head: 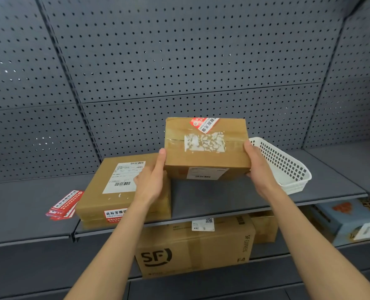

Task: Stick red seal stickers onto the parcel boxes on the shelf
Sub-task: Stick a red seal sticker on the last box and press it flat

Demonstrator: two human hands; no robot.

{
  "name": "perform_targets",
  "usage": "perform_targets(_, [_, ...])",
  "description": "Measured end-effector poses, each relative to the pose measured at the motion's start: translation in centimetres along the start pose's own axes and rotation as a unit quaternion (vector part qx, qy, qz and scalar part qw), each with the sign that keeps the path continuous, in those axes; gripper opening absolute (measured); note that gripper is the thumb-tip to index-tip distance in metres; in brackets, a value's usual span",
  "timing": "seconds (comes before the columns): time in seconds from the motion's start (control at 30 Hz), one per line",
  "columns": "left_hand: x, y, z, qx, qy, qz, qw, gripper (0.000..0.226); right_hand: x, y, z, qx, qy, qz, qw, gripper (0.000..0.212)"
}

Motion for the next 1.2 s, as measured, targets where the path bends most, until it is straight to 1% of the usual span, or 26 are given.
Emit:
perform_targets(0.03, [0.3,0.0,0.0,-0.010,-0.015,-0.003,1.000,0.060,0.2,0.1,-0.4,0.007,0.004,0.004,1.000,0.068])
perform_targets(0.07, [0.6,-0.1,-0.1,-0.015,-0.022,0.005,1.000,0.051,0.4,0.2,-0.8,0.012,0.012,0.007,1.000,0.069])
perform_targets(0.1, [0.9,-0.1,0.1,-0.022,-0.023,0.012,0.999,0.047,0.9,0.2,-1.2,0.012,0.019,0.006,1.000,0.065])
perform_targets(0.13, [1.0,0.0,0.5,-0.034,-0.029,0.010,0.999,0.046,1.3,0.3,-1.6,0.010,0.029,0.004,1.000,0.057])
perform_targets(0.17, [0.9,0.1,1.0,-0.053,-0.042,0.010,0.998,0.050,1.8,0.3,-2.0,0.011,0.036,0.001,0.999,0.047])
perform_targets(0.2, [1.0,0.0,1.5,-0.076,-0.059,0.015,0.995,0.056,2.2,0.2,-2.4,0.010,0.045,0.001,0.999,0.041])
perform_targets(0.23, [1.0,0.0,2.0,-0.105,-0.080,0.017,0.991,0.058,2.5,0.2,-2.8,0.012,0.049,-0.003,0.999,0.041])
perform_targets(0.33, [1.4,-0.2,3.5,-0.184,-0.129,0.014,0.974,0.050,3.2,0.3,-4.0,0.015,0.061,-0.008,0.998,0.052])
perform_targets(0.4, [2.2,0.0,3.7,-0.226,-0.150,0.005,0.962,0.047,3.8,0.1,-4.3,0.026,0.068,-0.008,0.997,0.052])
perform_targets(0.47, [2.8,0.3,3.7,-0.254,-0.165,-0.015,0.953,0.042,4.2,-0.1,-4.5,0.024,0.056,-0.010,0.998,0.050])
perform_targets(0.5, [2.9,0.6,3.7,-0.250,-0.162,-0.028,0.954,0.040,4.3,-0.1,-4.5,0.026,0.043,-0.018,0.999,0.054])
perform_targets(0.6, [2.6,1.5,3.2,-0.186,-0.149,-0.067,0.969,0.035,4.0,-0.2,-3.8,0.037,0.042,-0.044,0.997,0.082])
perform_targets(0.63, [2.6,1.7,2.9,-0.164,-0.152,-0.070,0.972,0.033,3.9,-0.3,-3.2,0.039,0.043,-0.051,0.997,0.087])
perform_targets(0.67, [2.5,1.6,2.4,-0.147,-0.163,-0.067,0.973,0.031,3.6,-0.4,-2.8,0.038,0.043,-0.055,0.997,0.086])
perform_targets(0.73, [2.7,1.4,1.1,-0.119,-0.196,-0.050,0.972,0.026,3.4,-0.9,-2.3,0.036,0.031,-0.055,0.997,0.069])
perform_targets(0.8, [2.9,0.9,-0.1,-0.108,-0.232,-0.028,0.966,0.022,3.2,-1.6,-2.3,0.071,0.036,-0.047,0.996,0.063])
perform_targets(0.9, [3.3,-0.7,-1.7,-0.146,-0.273,0.024,0.951,0.028,3.0,-2.0,-3.0,0.089,0.041,-0.046,0.994,0.052])
perform_targets(0.97, [3.4,-2.1,-2.5,-0.180,-0.280,0.072,0.940,0.033,2.9,-2.2,-3.3,0.081,0.031,-0.046,0.995,0.045])
perform_targets(1.07, [3.4,-4.1,-3.6,-0.203,-0.274,0.135,0.930,0.040,3.0,-2.2,-3.3,0.074,0.040,-0.053,0.995,0.042])
perform_targets(1.13, [3.1,-5.1,-4.3,-0.214,-0.272,0.164,0.924,0.046,3.0,-2.2,-3.2,0.075,0.045,-0.056,0.995,0.042])
perform_targets(1.2, [2.6,-6.0,-4.9,-0.244,-0.267,0.184,0.914,0.047,3.0,-2.2,-3.3,0.071,0.046,-0.059,0.995,0.041])
Point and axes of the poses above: each hand's wrist, its own x-axis away from the middle knuckle, its own y-axis out of the back of the hand, z = x × y, the point moved 5 cm from there along -x, towards the middle knuckle, and after that the axes turned 4 degrees about x, right-handed, at the moved point
